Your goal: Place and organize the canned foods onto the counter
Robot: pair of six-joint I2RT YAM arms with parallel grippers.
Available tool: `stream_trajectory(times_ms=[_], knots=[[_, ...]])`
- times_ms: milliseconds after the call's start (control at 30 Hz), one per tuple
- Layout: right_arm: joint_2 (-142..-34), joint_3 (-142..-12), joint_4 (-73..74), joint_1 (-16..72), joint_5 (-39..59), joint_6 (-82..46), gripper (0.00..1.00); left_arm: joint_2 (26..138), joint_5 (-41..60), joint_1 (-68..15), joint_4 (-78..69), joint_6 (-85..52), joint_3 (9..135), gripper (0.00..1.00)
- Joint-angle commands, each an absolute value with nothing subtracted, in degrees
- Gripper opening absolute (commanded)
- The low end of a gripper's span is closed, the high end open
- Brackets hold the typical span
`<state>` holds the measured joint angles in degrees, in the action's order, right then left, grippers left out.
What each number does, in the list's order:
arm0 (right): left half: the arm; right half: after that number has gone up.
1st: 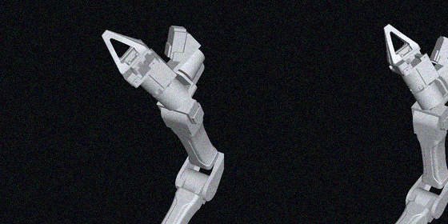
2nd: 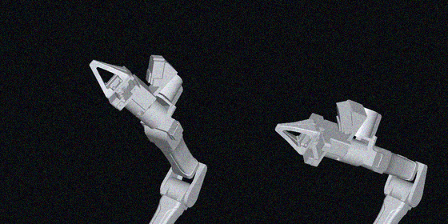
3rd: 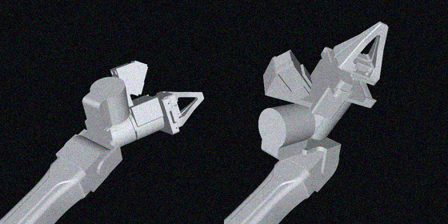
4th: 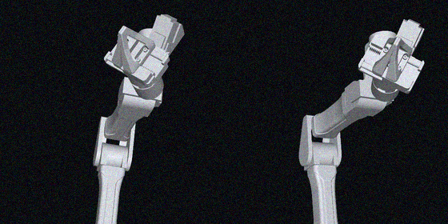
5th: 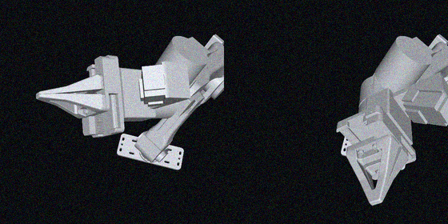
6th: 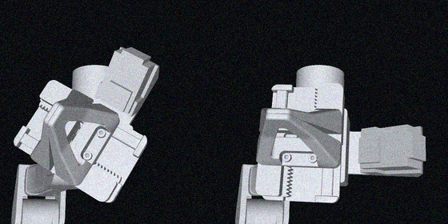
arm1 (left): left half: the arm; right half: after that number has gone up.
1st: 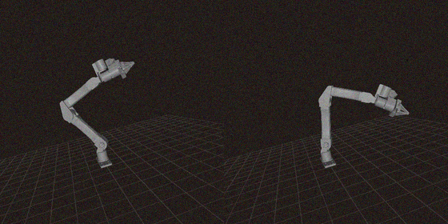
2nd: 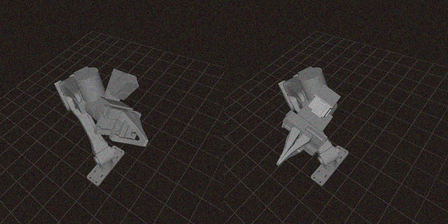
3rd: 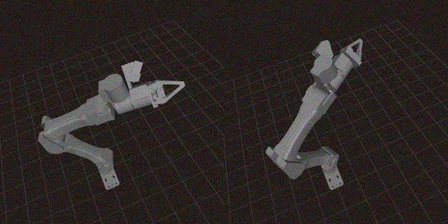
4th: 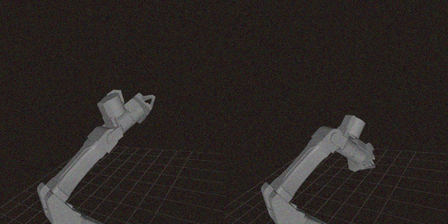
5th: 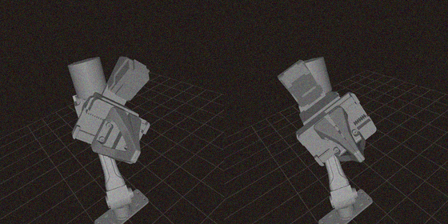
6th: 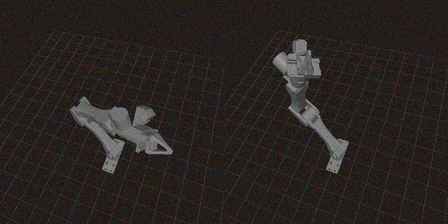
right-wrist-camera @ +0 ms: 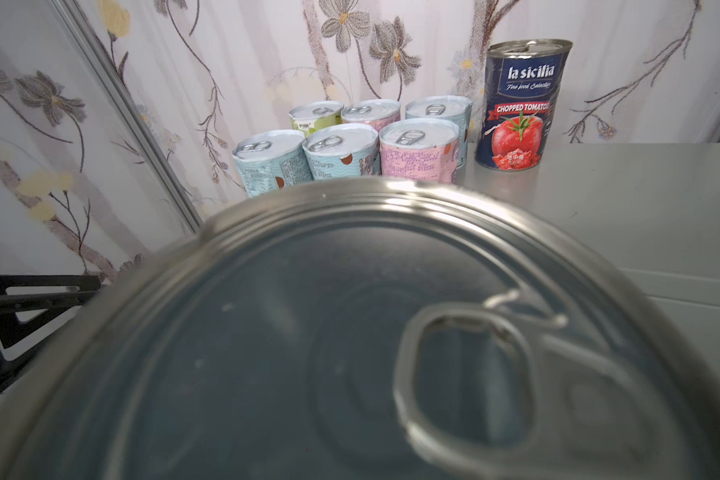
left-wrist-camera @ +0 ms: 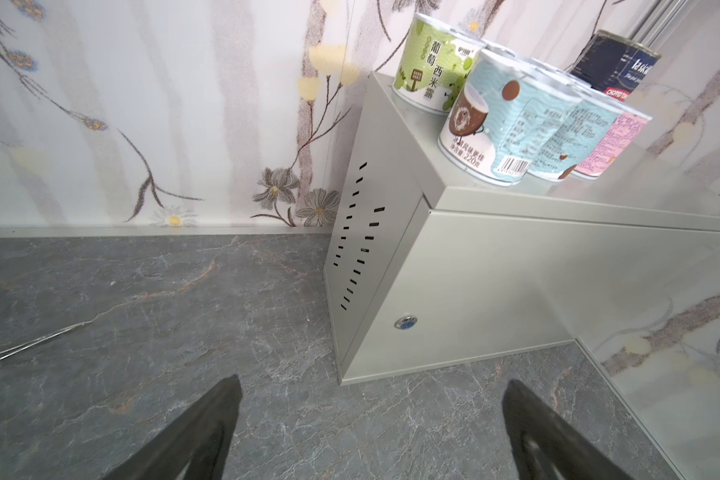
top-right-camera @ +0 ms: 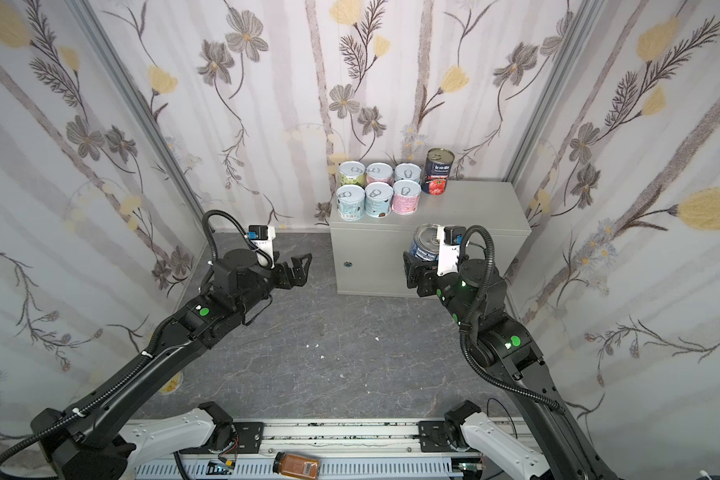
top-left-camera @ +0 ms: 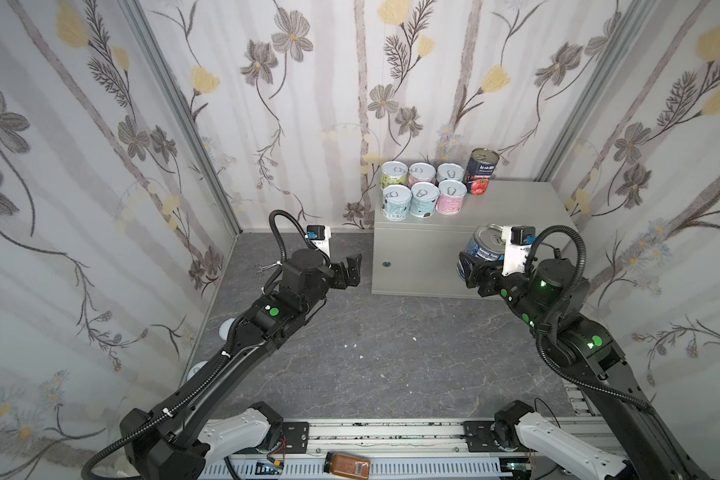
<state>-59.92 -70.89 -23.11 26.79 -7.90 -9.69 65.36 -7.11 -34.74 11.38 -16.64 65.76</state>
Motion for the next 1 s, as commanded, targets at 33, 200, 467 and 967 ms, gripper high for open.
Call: stream_trajectory(times_ms=[33,200,467,967], knots=[[-63.3,-76.7,-18.3,22.5,-2.8,-8.8,0.53,67.9,-5.0,-33.1,10.5,-14.9,69.2,1.00],[-68.5,-83.4,-19.1,15.2,1.5,-9.2,0.53,71.8,-2.6,-30.4,10.3,-14.7,72.7,1.00],[-77.7,-91.0,-16.8,4.4,3.6,-10.4,0.51,79.0,-0.9,-28.1,9.5,-15.0,78.1,1.00],[-93.6,-99.9,-11.5,-1.1,-0.5,-10.9,0.47,81.4,-4.8,-27.9,6.2,-14.5,78.9,1.00]])
